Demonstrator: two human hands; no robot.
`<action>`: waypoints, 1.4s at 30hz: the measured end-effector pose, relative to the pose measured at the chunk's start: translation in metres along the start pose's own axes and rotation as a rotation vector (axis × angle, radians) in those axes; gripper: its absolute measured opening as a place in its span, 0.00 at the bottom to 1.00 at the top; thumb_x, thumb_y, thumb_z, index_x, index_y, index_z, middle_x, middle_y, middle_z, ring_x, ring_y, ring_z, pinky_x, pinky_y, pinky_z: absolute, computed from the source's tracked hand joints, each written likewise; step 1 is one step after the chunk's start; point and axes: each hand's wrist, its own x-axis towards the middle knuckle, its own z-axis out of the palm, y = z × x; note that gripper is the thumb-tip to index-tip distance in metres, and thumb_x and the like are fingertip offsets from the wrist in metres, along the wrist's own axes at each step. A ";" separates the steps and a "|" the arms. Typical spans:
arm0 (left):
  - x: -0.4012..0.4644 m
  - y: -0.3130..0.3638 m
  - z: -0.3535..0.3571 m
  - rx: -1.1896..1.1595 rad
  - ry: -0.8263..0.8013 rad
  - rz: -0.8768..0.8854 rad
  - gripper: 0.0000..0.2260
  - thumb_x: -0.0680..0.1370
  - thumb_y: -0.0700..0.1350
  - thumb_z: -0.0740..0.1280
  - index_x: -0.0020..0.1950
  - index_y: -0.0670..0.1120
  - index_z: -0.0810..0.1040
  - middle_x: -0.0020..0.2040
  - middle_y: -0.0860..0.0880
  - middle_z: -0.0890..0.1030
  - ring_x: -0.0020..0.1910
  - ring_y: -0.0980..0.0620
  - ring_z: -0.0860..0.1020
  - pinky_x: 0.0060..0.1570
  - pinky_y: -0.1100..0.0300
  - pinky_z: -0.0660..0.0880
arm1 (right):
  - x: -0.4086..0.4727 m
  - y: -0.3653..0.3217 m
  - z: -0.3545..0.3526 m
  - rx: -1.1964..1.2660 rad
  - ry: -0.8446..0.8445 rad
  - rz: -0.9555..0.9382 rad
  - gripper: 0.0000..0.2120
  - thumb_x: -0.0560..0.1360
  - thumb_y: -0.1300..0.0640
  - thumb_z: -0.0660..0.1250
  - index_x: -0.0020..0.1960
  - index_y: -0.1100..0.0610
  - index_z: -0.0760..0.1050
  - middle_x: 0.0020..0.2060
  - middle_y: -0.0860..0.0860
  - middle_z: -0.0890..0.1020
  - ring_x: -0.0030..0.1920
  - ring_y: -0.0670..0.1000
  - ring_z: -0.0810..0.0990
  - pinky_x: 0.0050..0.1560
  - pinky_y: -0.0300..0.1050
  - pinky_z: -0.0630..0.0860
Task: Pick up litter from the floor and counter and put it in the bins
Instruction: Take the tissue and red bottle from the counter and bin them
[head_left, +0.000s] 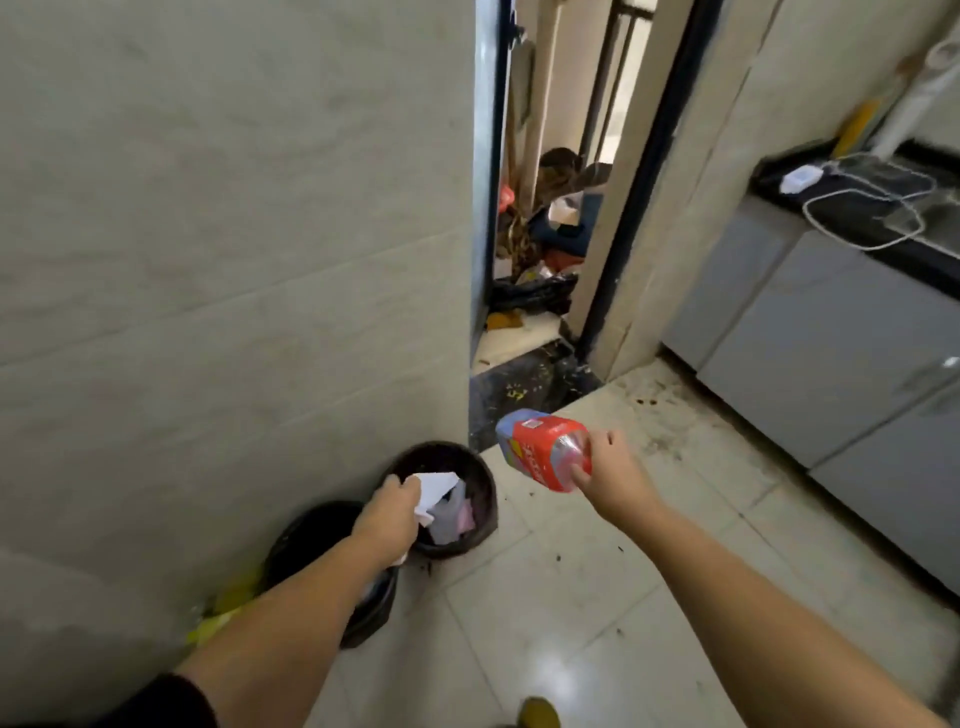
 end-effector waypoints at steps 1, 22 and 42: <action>0.006 -0.009 0.011 -0.047 -0.033 -0.026 0.14 0.77 0.40 0.62 0.62 0.39 0.69 0.60 0.38 0.70 0.57 0.37 0.74 0.58 0.47 0.74 | 0.011 -0.002 0.018 0.002 -0.026 0.014 0.19 0.77 0.55 0.64 0.63 0.63 0.66 0.60 0.62 0.70 0.55 0.63 0.77 0.54 0.51 0.74; 0.311 -0.063 0.267 -0.658 -0.080 -0.629 0.22 0.77 0.37 0.64 0.70 0.36 0.66 0.68 0.35 0.65 0.65 0.36 0.72 0.66 0.49 0.72 | 0.230 0.102 0.276 0.058 -0.185 0.072 0.10 0.75 0.56 0.68 0.47 0.60 0.69 0.49 0.55 0.69 0.34 0.49 0.71 0.37 0.40 0.68; 0.163 -0.238 0.284 -0.383 -0.248 -0.572 0.26 0.81 0.49 0.59 0.77 0.49 0.57 0.74 0.43 0.66 0.72 0.41 0.65 0.70 0.45 0.67 | 0.200 -0.068 0.341 -0.097 -0.468 -0.450 0.18 0.76 0.54 0.67 0.61 0.62 0.69 0.57 0.57 0.71 0.50 0.55 0.76 0.48 0.45 0.75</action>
